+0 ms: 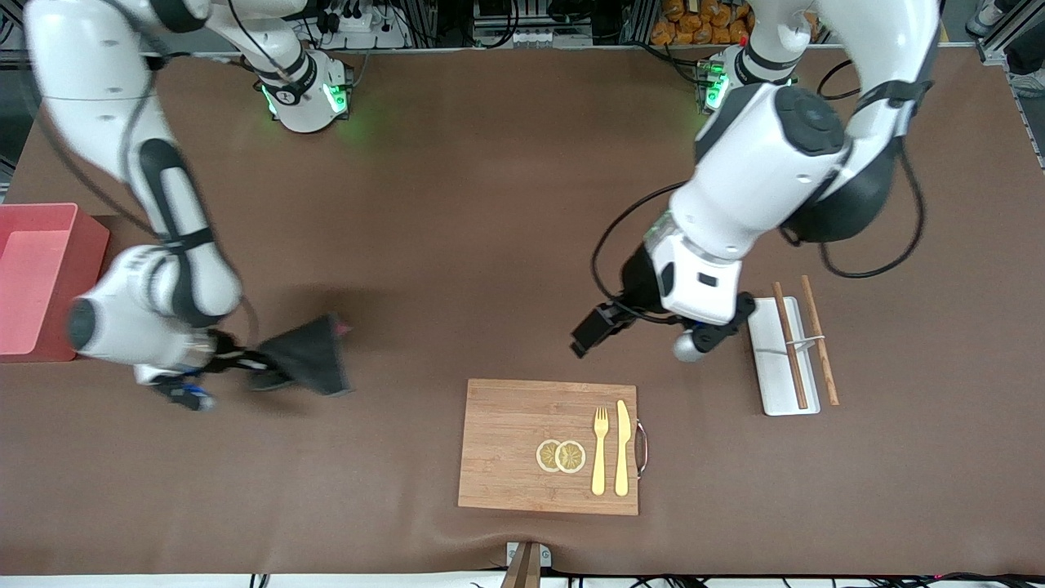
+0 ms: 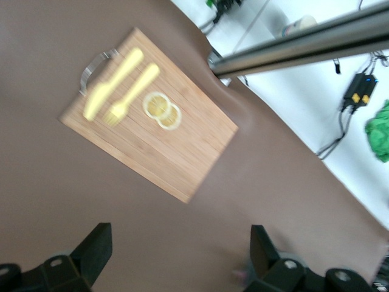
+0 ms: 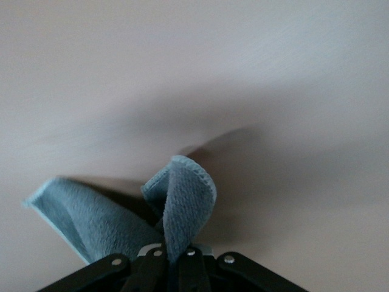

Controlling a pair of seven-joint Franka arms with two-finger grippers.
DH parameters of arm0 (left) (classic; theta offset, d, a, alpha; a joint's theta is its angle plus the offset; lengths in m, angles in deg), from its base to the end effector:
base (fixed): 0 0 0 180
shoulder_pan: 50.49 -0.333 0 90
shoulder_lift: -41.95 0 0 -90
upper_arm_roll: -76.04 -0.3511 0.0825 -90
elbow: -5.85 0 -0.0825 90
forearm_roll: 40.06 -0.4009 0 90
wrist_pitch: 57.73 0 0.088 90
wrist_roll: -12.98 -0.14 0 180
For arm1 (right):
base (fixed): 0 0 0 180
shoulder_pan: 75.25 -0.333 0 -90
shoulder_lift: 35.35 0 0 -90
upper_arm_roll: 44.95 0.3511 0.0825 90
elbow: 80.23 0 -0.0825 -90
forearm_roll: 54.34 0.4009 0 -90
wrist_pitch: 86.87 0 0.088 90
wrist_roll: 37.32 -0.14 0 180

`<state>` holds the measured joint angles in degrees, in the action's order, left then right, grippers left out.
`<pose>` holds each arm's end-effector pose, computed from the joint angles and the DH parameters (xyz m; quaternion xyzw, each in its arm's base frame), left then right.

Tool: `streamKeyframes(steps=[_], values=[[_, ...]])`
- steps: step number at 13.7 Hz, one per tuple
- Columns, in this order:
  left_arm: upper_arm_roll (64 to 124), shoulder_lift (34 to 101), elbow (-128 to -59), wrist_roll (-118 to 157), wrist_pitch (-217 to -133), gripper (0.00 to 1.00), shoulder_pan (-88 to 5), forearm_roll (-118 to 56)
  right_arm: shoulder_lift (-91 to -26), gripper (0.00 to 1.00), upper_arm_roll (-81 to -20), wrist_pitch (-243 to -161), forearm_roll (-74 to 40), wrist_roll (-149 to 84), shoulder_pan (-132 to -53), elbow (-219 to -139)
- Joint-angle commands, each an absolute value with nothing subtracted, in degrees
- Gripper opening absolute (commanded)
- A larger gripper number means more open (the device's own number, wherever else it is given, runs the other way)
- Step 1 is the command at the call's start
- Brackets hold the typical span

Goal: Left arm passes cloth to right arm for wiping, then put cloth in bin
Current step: 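Release the cloth from the left gripper while the right gripper pulls away, then wipe the table with the cloth held in the right gripper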

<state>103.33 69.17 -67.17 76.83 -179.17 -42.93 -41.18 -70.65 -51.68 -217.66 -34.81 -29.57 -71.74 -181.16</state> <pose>0.6740 -0.3680 0.5492 0.9319 0.2834 0.0678 0.2159 0.6766 -0.1003 0.1951 -0.9867 0.1289 0.0277 0.0948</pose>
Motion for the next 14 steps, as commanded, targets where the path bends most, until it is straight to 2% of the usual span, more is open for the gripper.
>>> streamKeyframes(steps=[1,4,6,8,10,14], values=[[103.46,65.42,-68.94,64.19,-171.32,1.0,-48.27,-41.2,-73.22,0.0,-50.23,-216.86,-42.08,-11.62,-62.37,-174.21],[103.2,63.66,-69.65,53.61,-163.84,1.0,-52.33,-41.72,-73.32,0.0,-50.14,-216.77,-60.77,-6.22,-56.89,-165.34],[103.54,62.17,-69.56,48.87,-159.36,1.0,-56.01,-42.6,-72.35,0.0,-50.23,-215.55,-67.59,-6.56,-57.75,-162.94],[103.02,60.41,-69.56,44.2,-156.71,1.0,-56.56,-42.69,-72.7,0.0,-49.96,-211.25,-67.35,-11.71,-58.29,-163.45],[102.93,59.71,-69.38,43.92,-156.61,1.0,-57.87,-42.78,-73.05,0.0,-49.79,-211.67,-67.0,-16.48,-60.04,-166.52],[102.93,59.09,-68.95,33.91,-154.69,1.0,-60.78,-49.28,-73.05,0.0,-49.7,-209.66,-58.39,-27.69,-66.97,-170.93]])
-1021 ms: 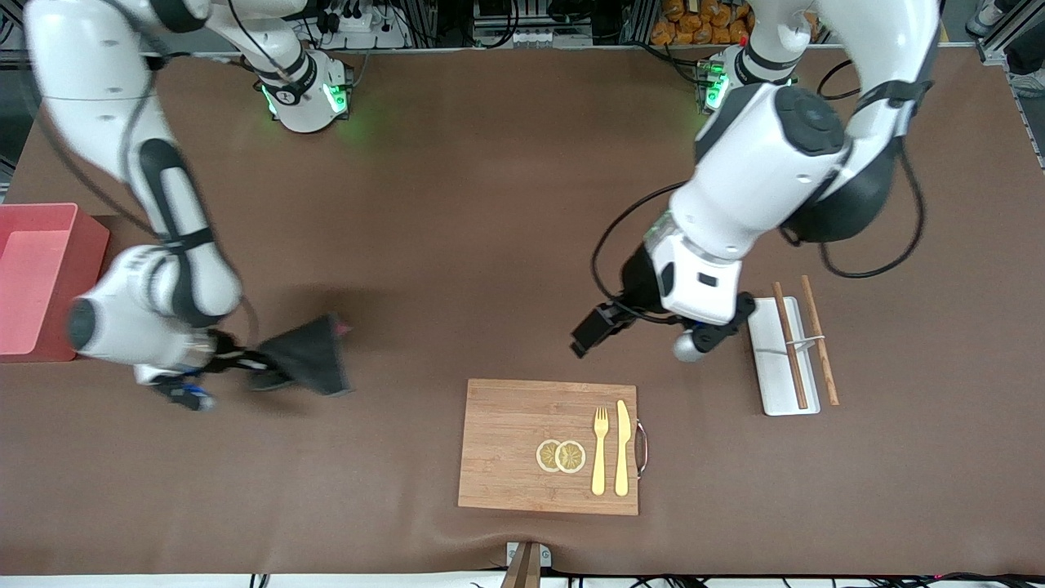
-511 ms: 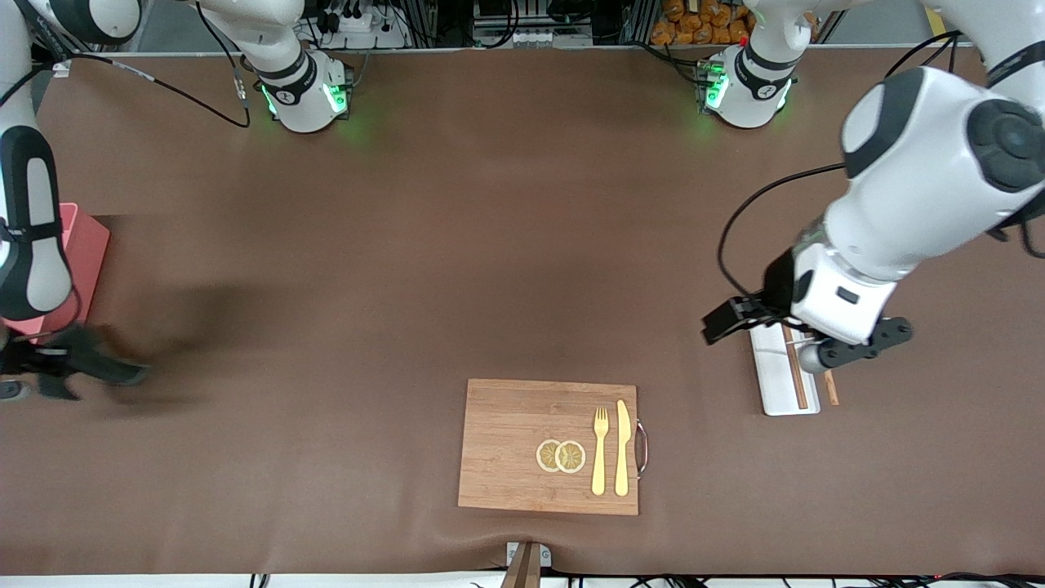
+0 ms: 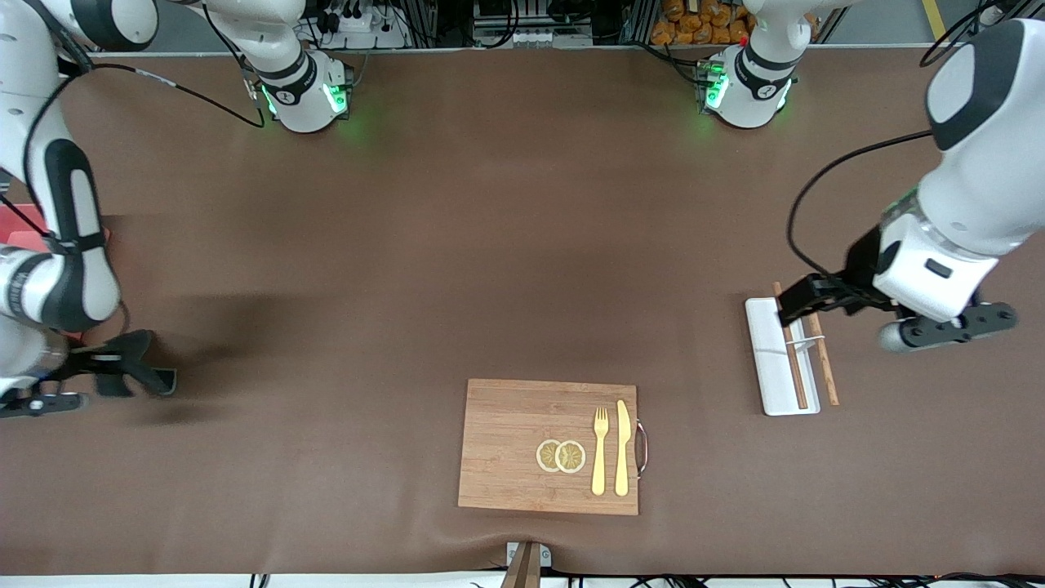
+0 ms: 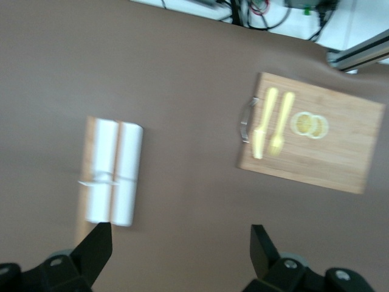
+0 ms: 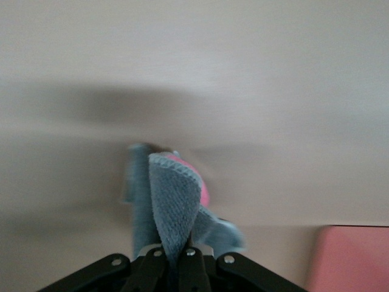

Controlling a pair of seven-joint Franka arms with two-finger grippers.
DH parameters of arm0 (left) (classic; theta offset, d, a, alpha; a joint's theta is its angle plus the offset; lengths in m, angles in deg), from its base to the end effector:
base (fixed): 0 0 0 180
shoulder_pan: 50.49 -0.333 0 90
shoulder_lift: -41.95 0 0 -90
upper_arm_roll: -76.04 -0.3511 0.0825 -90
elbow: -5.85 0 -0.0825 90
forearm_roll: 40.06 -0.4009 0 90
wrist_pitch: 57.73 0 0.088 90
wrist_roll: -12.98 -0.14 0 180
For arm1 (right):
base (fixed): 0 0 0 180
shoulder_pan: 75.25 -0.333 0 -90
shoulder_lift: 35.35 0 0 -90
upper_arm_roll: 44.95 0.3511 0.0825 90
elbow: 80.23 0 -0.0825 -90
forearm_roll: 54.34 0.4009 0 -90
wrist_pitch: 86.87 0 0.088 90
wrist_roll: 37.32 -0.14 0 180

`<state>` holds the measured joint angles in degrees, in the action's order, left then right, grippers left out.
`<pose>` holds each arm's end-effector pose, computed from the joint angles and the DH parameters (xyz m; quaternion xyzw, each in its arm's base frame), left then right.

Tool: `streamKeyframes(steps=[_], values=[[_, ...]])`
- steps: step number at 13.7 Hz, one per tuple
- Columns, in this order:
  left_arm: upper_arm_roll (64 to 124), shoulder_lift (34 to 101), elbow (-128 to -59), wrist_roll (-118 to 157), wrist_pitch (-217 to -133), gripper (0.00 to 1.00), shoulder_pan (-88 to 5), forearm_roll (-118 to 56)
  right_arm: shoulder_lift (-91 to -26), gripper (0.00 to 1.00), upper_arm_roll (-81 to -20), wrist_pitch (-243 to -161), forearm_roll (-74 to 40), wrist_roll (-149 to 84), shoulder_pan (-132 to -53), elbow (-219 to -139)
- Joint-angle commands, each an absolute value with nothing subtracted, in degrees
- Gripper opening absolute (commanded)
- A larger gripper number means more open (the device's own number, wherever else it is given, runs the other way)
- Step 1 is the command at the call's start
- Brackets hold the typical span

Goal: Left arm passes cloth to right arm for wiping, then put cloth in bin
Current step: 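Wipe the table with the cloth held in the right gripper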

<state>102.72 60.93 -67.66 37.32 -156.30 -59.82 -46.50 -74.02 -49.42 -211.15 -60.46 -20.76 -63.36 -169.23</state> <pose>0.6778 -0.1409 0.5922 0.9948 0.0724 0.0594 0.0401 0.7021 -0.2056 0.2328 0.9964 0.0409 -0.0470 0.0568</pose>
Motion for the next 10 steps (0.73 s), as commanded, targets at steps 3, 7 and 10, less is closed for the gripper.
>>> streamKeyframes(steps=[3,7,10], values=[[102.58,57.77,-68.86,33.99,-150.73,1.0,-61.82,-49.2,-72.7,0.0,-48.21,-203.0,-50.96,-39.93,-72.52,-170.84],[99.96,53.29,-69.99,32.77,-146.52,1.0,-61.05,-49.72,-72.44,0.0,-46.98,-199.73,-39.32,-53.7,-80.77,-170.93],[92.5,50.75,-72.97,32.5,-146.42,1.0,-56.66,-46.05,-71.3,0.0,-44.35,-198.75,-28.72,-63.23,-84.3,-170.75]])
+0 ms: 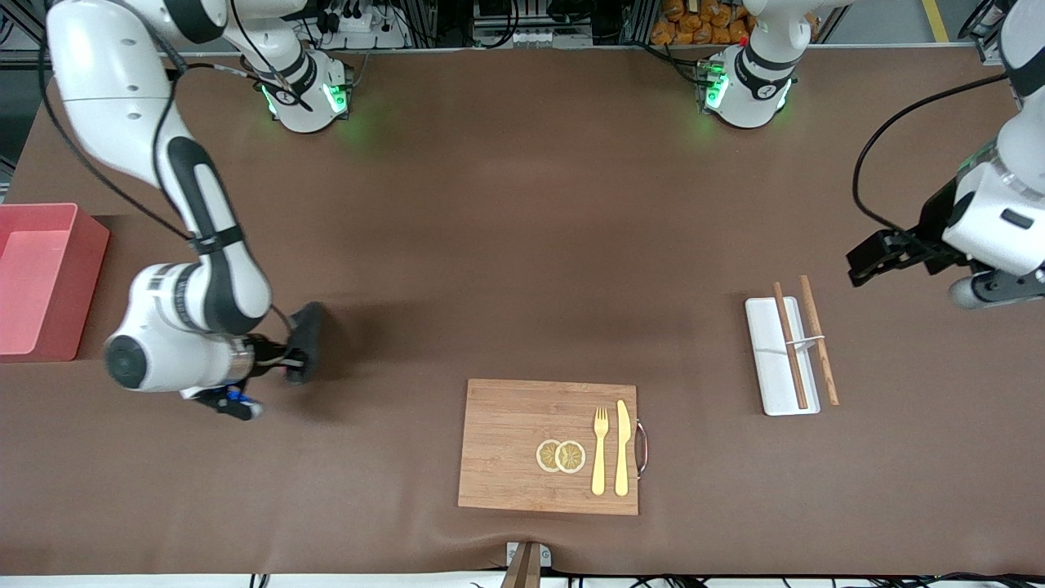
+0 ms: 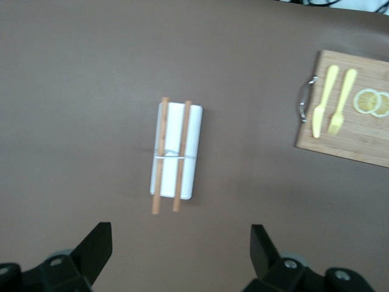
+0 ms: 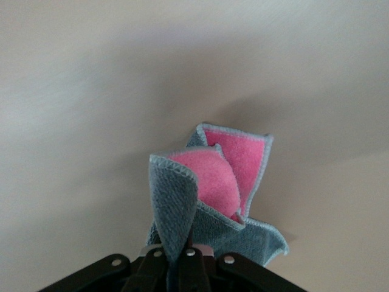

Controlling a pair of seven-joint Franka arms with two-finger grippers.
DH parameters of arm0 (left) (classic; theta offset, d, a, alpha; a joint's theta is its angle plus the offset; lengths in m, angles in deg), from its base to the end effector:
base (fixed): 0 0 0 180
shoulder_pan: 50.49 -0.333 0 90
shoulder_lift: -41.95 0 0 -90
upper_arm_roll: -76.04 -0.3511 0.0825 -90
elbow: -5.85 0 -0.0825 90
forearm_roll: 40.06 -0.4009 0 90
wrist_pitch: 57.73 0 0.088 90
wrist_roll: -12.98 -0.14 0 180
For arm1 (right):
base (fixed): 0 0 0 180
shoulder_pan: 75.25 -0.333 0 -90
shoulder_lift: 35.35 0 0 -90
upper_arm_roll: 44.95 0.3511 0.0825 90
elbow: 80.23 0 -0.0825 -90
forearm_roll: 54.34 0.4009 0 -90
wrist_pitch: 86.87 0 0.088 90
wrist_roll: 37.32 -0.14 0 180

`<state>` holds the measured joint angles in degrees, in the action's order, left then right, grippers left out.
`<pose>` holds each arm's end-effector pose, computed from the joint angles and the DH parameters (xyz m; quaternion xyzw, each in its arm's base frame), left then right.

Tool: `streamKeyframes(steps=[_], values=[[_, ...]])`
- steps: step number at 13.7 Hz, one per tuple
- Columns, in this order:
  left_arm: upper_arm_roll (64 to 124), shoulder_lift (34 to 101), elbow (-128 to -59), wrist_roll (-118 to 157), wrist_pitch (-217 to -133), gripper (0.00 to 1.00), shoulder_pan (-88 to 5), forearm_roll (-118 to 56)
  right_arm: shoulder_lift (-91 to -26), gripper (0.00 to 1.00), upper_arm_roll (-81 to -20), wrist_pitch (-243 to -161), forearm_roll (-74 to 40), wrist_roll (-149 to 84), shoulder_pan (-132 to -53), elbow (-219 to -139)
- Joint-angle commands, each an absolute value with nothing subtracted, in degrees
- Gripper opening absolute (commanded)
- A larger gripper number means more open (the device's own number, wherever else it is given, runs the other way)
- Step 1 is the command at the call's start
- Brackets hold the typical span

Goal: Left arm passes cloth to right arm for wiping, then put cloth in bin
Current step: 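Wipe the table with the cloth held in the right gripper, then carry the cloth with the right gripper into the pink bin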

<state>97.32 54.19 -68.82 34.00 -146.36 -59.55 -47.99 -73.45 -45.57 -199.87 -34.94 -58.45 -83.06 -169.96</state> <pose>0.6341 -0.0885 0.6334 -0.9957 -0.0845 -0.0297 0.0232 0.6917 0.1198 0.2239 -0.9605 0.2027 0.1579 0.1065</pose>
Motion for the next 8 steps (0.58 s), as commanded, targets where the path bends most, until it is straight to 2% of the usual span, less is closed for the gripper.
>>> streamKeyframes(steps=[1,4,6,8], values=[[89.6,48.91,-75.16,32.32,-146.76,1.0,-55.17,-44.73,-71.12,0.0,-44.16,-198.84,-25.98,-64.81,-85.87,-170.67],[86.06,44.43,-80.79,31.53,-148.52,1.0,-52.87,-43.22,-68.49,0.0,-43.81,-198.67,-22.7,-71.23,-88.78,-170.58],[85.97,41.87,-84.14,31.53,-149.93,1.0,-52.87,-42.78,-66.82,0.0,-44.33,-195.7,-23.31,-70.37,-87.74,-170.06],[85.45,41.69,-84.24,31.53,-150.02,1.0,-52.78,-42.69,-65.59,0.0,-44.34,-191.92,-27.07,-66.53,-83.98,-168.39]])
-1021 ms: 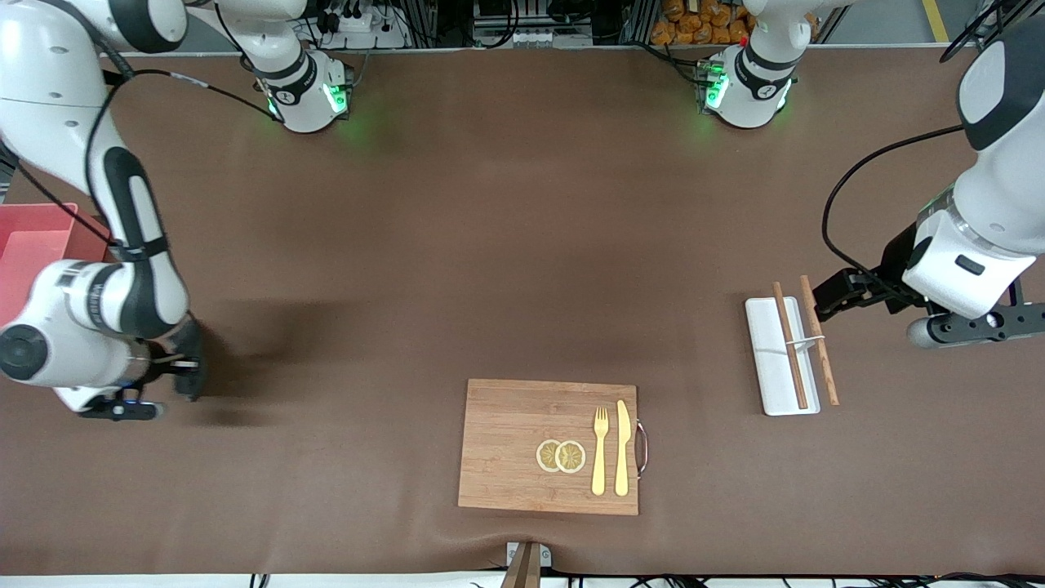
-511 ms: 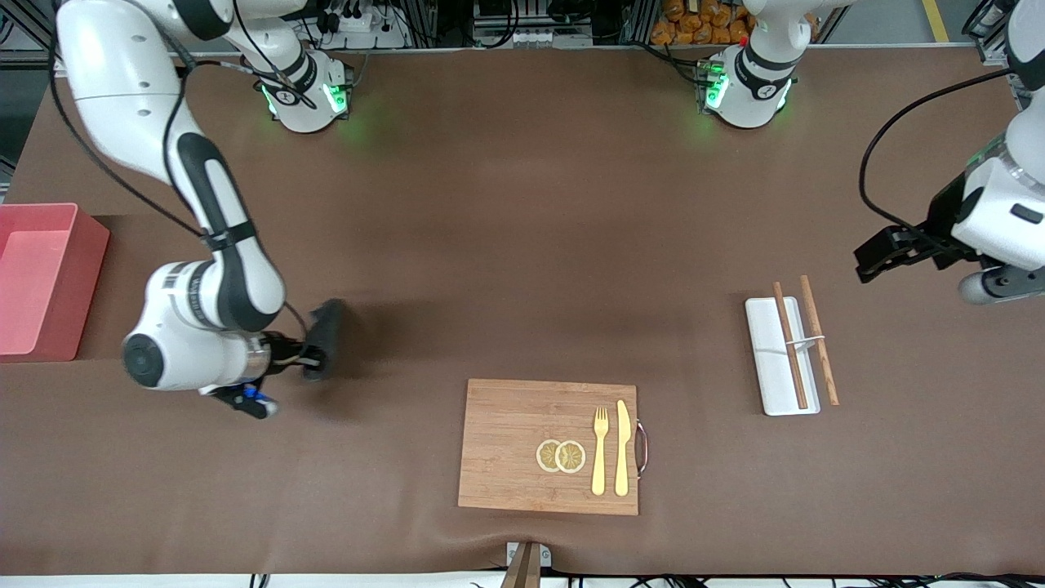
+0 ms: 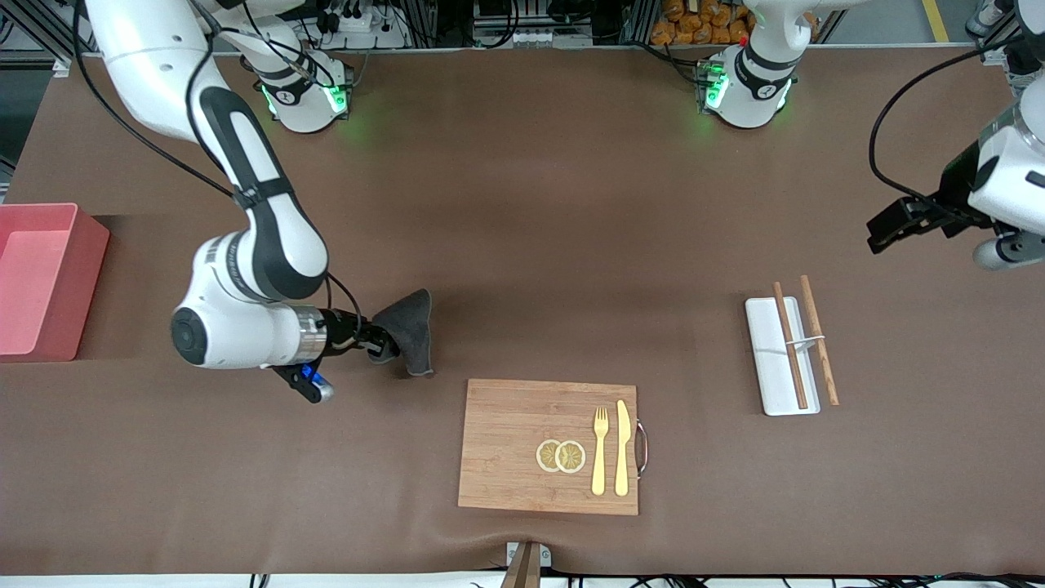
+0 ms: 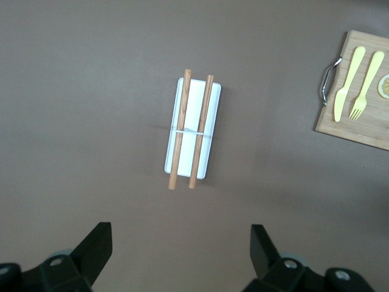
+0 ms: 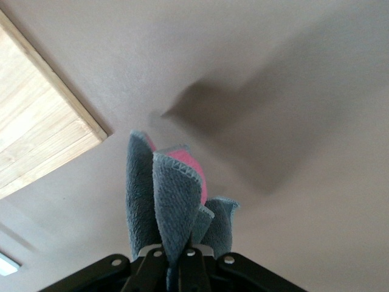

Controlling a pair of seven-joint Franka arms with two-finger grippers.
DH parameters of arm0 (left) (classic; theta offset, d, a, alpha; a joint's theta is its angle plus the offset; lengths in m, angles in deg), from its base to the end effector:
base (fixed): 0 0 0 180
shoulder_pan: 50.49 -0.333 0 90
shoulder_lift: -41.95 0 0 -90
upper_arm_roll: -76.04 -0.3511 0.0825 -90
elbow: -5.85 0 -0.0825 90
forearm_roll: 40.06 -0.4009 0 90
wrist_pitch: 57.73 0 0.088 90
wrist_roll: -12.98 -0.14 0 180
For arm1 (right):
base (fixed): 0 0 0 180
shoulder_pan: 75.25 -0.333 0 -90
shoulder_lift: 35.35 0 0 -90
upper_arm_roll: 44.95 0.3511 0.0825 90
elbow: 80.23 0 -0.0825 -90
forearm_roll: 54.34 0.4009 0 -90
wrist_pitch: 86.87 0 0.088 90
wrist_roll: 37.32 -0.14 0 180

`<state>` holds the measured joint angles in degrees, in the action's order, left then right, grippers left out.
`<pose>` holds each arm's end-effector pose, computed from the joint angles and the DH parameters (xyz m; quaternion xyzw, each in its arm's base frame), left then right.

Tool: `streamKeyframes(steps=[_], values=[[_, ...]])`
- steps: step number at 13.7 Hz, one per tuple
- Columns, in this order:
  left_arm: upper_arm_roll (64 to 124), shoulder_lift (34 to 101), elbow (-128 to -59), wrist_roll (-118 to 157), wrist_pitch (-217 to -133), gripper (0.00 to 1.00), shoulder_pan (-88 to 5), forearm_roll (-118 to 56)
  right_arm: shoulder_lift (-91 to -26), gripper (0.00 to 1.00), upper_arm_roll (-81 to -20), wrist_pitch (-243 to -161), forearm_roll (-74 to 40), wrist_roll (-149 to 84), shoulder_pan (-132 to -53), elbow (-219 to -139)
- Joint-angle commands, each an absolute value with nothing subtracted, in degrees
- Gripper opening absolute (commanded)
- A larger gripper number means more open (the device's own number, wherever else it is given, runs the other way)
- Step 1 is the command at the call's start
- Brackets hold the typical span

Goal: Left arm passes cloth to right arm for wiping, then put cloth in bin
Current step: 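Carry the cloth with the right gripper into the pink bin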

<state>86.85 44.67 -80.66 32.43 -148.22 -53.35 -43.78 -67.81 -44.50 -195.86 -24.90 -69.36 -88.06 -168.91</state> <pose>0.5856 -0.0699 0.6303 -0.9945 -0.1004 -0.0177 0.0245 0.6770 0.2112 0.3046 -0.9307 0.2634 0.1840 0.1749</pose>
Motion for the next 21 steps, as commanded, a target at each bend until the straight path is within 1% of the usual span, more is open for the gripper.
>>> streamKeyframes(steps=[1,2,3,6,9,11,15,17,19,21], values=[[83.35,41.16,-84.5,31.44,-150.02,1.0,-51.73,-41.65,-64.97,0.0,-44.42,-189.46,-29.88,-63.63,-81.52,-167.42],[81.42,40.46,-85.28,31.44,-150.02,1.0,-50.51,-40.25,-64.53,0.0,-44.34,-187.09,-33.21,-60.12,-79.23,-166.54],[80.79,40.46,-85.29,29.96,-149.76,1.0,-50.67,-40.06,-64.0,0.0,-44.34,-185.67,-36.99,-55.56,-76.51,-166.1],[80.7,40.63,-84.85,25.73,-149.49,1.0,-51.11,-40.14,-62.94,0.0,-44.42,-184.87,-43.6,-39.49,-67.81,-164.17],[81.05,41.07,-83.19,25.99,-148.53,1.0,-50.58,-40.93,-63.12,0.0,-44.34,-181.88,-52.2,-22.35,-58.67,-158.55],[81.13,41.07,-83.18,26.08,-148.17,1.0,-50.49,-40.94,-63.21,0.0,-44.42,-181.53,-54.77,-11.53,-52.96,-156.44],[81.31,40.81,-83.71,25.55,-146.95,1.0,-50.58,-40.67,-64.61,0.0,-44.43,-183.54,-58.64,3.96,-43.28,-152.13],[81.31,40.72,-83.71,24.5,-147.03,1.0,-50.49,-40.5,-65.49,0.0,-44.43,-188.27,-59.78,10.19,-39.06,-151.68],[81.22,40.63,-83.8,24.5,-147.46,1.0,-50.41,-40.32,-68.29,0.0,-44.43,-192.49,-59.79,14.61,-35.81,-151.77],[81.31,40.46,-84.93,24.5,-149.57,1.0,-50.06,-40.32,-72.76,0.0,-44.34,-194.27,-59.35,16.11,-33.08,-152.12]])
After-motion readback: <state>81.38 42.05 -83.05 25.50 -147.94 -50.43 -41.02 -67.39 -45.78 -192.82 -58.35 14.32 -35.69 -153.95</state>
